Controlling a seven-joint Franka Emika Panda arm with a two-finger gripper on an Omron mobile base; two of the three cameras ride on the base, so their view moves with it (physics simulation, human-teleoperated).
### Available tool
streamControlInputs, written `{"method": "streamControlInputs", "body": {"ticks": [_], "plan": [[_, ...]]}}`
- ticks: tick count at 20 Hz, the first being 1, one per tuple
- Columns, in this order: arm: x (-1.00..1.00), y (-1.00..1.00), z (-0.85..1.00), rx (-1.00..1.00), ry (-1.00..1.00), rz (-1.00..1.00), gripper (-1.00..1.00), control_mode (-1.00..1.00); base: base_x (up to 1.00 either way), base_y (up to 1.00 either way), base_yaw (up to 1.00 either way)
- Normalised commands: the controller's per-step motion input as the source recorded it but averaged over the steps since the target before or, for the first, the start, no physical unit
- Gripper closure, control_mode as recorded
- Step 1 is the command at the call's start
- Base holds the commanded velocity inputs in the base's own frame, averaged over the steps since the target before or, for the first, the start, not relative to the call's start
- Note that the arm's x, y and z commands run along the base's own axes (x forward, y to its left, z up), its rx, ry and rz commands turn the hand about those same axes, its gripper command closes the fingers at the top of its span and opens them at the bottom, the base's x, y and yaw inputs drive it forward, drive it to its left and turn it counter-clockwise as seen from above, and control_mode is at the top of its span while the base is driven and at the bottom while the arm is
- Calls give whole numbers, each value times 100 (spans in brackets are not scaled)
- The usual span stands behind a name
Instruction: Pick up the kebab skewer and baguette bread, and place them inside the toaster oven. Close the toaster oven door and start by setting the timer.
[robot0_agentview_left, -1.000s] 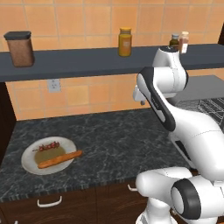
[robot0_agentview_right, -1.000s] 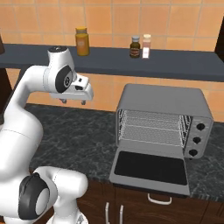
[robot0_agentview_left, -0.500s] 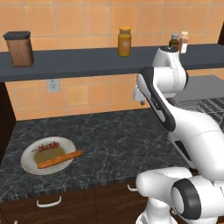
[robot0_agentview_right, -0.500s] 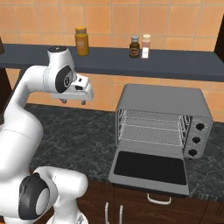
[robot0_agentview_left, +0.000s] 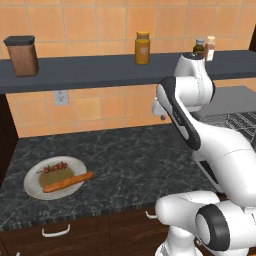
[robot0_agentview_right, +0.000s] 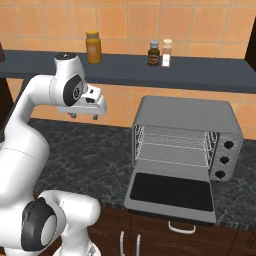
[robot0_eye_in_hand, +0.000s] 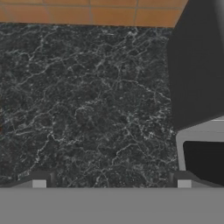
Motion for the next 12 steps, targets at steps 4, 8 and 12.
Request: {"method": "streamControlInputs", "body": {"ticks": [4,8,12], "plan": [[-2,0,-1,0,0,0,-100,-100,0,0,0],[-50,-31,-23,6,-3,1,-100,-100,0,0,0],[-71,-94,-12,26,-21,17,-100,-100,0,0,0]]}}
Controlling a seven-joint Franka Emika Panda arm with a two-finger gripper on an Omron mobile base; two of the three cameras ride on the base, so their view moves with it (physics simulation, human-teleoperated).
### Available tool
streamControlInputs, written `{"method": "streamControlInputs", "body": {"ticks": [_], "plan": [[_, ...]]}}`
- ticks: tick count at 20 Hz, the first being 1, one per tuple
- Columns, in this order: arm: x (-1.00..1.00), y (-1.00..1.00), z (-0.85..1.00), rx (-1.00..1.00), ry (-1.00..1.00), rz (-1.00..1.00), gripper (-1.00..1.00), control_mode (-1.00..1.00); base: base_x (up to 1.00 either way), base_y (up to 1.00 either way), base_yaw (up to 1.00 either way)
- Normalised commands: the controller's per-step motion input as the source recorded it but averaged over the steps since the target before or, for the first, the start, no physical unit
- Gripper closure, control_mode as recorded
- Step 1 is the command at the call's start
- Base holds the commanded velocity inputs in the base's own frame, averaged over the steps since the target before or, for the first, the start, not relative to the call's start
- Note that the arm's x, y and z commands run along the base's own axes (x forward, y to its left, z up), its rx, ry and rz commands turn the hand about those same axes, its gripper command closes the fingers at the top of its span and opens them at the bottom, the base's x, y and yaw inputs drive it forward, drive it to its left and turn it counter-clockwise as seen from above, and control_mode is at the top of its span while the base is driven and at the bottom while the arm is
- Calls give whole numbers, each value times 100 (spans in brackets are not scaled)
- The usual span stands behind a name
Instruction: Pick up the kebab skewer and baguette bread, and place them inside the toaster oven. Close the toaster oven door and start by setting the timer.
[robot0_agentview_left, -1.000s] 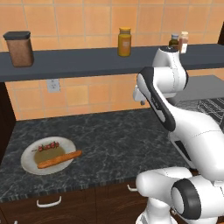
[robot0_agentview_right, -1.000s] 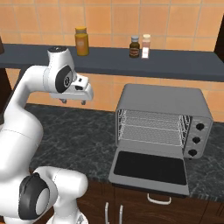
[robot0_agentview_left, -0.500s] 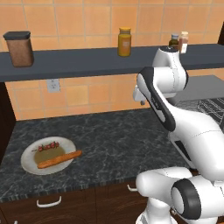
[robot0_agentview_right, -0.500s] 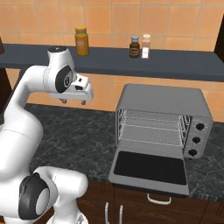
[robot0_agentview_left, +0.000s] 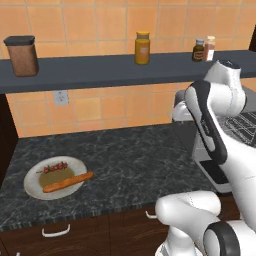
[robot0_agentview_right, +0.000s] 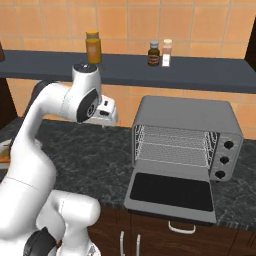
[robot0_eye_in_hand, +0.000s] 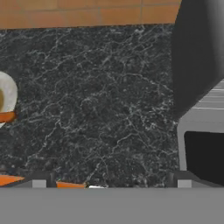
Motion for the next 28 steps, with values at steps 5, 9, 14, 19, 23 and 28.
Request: {"method": "streamControlInputs", "body": {"ticks": [5,9,14,19,23,28], "plan": [[-85,-88,-5,21,-35,23,-100,-100,0,0,0],[-52,-88,-42,20,-27,6,-100,-100,0,0,0],[-23,-87,-25,15,-29,0,-100,-100,0,0,0],[1,-62,-39,5,-21,0,-100,-100,0,0,0],[24,-18,-24,-1,-12,3,-100,-100,0,0,0],[56,-5,-5,0,-10,7,-100,-100,0,0,0]]}}
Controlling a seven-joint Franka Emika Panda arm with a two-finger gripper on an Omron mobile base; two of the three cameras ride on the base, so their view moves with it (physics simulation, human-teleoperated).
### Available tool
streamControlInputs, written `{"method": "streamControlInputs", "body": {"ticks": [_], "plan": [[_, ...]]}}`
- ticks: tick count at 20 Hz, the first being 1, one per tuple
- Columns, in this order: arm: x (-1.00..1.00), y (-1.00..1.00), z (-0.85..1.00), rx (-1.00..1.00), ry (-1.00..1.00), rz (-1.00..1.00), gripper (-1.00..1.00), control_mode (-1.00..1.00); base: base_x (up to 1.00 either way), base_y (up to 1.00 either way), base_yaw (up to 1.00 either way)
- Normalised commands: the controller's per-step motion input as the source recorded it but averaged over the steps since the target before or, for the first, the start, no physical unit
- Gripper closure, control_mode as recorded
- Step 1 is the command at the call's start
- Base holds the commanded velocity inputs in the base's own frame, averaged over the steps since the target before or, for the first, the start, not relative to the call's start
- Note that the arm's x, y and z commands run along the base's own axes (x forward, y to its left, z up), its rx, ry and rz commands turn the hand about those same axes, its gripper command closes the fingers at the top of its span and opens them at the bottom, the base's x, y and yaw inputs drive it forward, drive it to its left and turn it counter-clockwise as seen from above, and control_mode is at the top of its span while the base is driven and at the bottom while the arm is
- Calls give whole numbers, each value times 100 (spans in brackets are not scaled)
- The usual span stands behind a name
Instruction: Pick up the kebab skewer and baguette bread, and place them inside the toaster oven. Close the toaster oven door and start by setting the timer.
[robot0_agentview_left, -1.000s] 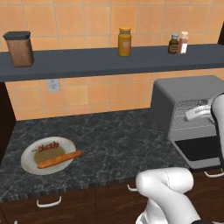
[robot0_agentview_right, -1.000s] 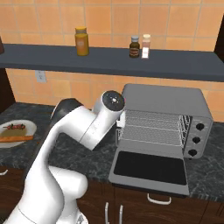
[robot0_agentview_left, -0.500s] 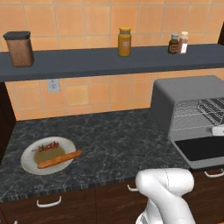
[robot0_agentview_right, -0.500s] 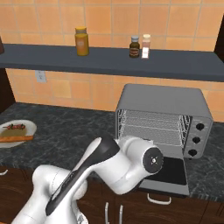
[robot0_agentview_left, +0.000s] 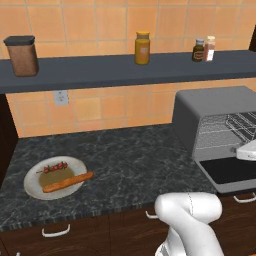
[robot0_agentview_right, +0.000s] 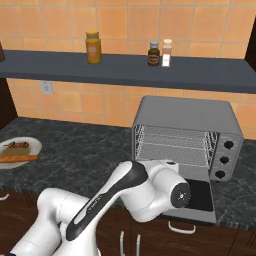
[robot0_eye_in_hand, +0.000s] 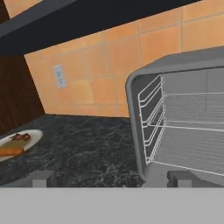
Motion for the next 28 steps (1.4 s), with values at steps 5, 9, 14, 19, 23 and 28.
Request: {"method": "streamControlInputs", "body": {"ticks": [5,9,14,19,23,28], "plan": [[23,-18,-11,0,-8,2,-100,-100,0,0,0],[34,-37,-10,0,-4,0,-100,-100,0,0,0],[27,0,-18,0,-2,0,-100,-100,0,0,0],[35,0,-31,-1,-4,-2,-100,-100,0,0,0],[44,-3,-30,-1,-2,-5,-100,-100,0,0,0],[39,-11,-11,-1,0,-3,-100,-100,0,0,0]]}}
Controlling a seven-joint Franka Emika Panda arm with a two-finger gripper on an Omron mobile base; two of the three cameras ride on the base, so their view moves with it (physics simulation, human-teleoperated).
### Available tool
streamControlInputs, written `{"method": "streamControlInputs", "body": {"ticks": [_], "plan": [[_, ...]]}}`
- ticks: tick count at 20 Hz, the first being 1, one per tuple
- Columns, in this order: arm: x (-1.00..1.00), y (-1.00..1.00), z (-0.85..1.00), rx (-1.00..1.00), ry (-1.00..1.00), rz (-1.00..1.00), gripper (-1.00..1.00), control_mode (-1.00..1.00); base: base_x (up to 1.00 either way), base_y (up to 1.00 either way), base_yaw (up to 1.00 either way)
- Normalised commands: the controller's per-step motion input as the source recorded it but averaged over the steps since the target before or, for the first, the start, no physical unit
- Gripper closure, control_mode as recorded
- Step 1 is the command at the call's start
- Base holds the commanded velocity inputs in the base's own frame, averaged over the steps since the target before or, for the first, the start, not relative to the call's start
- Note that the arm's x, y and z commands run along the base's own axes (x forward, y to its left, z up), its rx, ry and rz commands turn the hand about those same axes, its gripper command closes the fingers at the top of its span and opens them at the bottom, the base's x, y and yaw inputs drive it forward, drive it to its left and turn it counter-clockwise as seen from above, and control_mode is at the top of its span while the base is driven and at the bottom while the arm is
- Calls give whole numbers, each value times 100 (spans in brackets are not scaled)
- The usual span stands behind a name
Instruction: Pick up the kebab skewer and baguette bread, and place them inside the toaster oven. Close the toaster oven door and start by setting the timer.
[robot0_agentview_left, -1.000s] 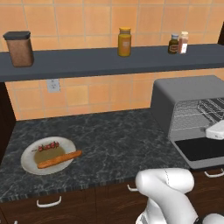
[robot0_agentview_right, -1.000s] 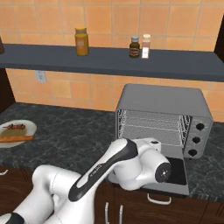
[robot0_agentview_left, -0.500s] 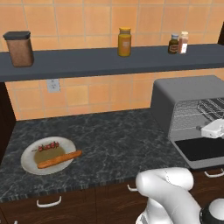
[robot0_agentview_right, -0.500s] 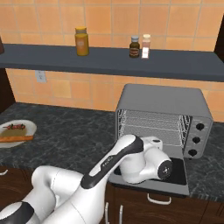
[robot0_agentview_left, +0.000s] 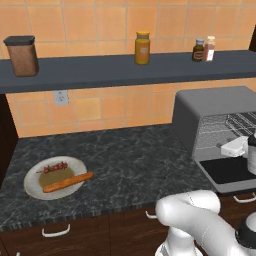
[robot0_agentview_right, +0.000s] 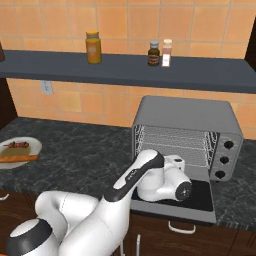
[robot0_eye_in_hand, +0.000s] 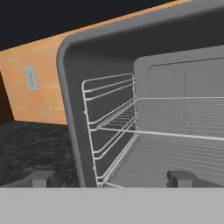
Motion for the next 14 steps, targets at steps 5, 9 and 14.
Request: {"method": "streamControlInputs", "body": {"ticks": [5,9,14], "plan": [[43,-10,-26,0,0,-1,-100,-100,0,0,0],[16,-16,-32,0,0,0,-100,-100,0,0,0],[13,-20,-21,0,0,0,-100,-100,0,0,0]]}}
